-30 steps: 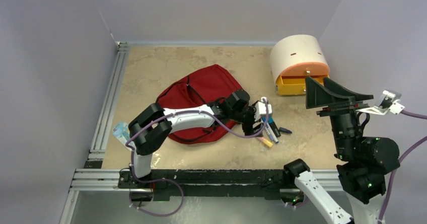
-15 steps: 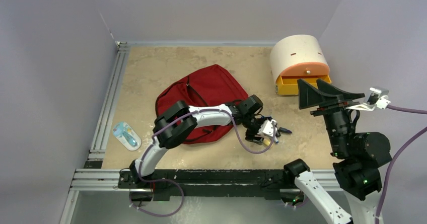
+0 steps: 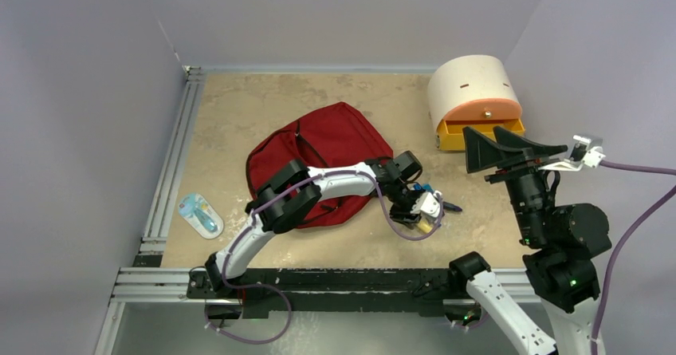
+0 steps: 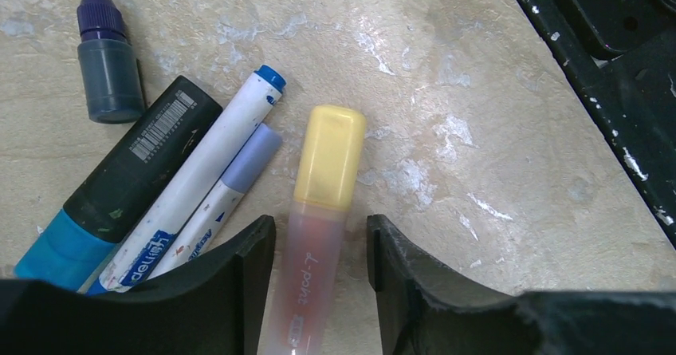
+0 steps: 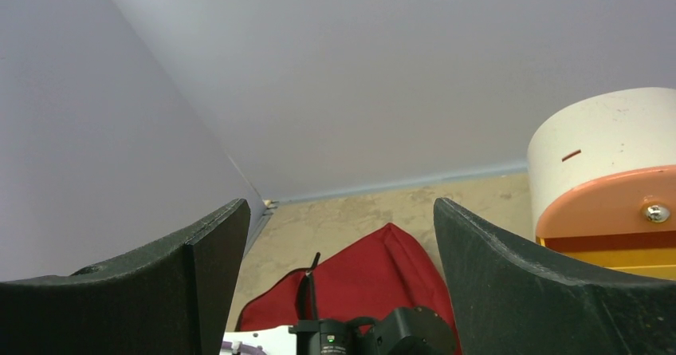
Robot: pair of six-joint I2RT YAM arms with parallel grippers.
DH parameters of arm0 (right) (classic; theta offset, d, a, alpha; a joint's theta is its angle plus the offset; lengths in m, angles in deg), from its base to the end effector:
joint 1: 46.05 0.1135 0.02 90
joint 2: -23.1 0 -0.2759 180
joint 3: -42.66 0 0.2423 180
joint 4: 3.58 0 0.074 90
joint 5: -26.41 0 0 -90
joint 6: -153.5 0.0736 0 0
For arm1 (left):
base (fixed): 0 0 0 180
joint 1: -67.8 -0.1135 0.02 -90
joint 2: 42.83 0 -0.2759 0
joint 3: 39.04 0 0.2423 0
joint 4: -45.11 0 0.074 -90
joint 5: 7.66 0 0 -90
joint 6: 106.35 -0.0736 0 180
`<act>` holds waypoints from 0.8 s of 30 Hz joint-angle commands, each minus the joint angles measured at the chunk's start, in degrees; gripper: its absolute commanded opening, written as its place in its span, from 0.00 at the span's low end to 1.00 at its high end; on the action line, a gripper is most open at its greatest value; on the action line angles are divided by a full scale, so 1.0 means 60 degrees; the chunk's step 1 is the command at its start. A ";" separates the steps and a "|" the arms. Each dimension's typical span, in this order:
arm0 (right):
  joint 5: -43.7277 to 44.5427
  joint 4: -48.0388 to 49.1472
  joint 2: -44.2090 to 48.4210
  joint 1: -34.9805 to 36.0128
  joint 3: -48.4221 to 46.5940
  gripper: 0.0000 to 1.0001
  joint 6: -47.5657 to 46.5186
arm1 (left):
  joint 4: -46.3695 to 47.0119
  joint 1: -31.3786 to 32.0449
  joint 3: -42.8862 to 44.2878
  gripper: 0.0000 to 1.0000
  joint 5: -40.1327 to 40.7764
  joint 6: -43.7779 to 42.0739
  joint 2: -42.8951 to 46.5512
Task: Pack the student bag
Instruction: Pick up the stationery from the center of the board.
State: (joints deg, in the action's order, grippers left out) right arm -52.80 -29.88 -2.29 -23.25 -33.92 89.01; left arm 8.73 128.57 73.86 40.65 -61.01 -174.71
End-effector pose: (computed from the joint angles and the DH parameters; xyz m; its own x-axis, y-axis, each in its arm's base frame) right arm 0.0563 0.0087 0.4822 0.2536 0.5655 -0.7847 -0.3694 0.8064 0.4618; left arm 0.2047 -0.4660 0.1340 0.3021 0.5351 -0.7889 0.8772 -0.4800 0.0103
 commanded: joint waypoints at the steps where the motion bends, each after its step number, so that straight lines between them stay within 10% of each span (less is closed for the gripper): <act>1: -0.0144 0.0333 -0.0119 0.0022 0.0044 0.87 -0.0032 | -0.0769 0.0036 0.0438 0.41 -0.0200 -0.0421 -0.0208; 9: -0.0153 0.0381 -0.0105 0.0010 0.0215 0.87 0.0153 | -0.0403 0.0037 -0.0060 0.21 -0.0469 0.0245 0.0495; 24: -0.0276 0.0538 -0.0761 0.0012 0.0893 0.87 0.0862 | 0.4166 -0.0796 -0.5610 0.20 -0.0939 0.4315 0.6326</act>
State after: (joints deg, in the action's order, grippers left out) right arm -52.91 -29.23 -3.95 -23.25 -29.76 91.96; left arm 23.51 127.85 47.74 37.50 -44.38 -146.82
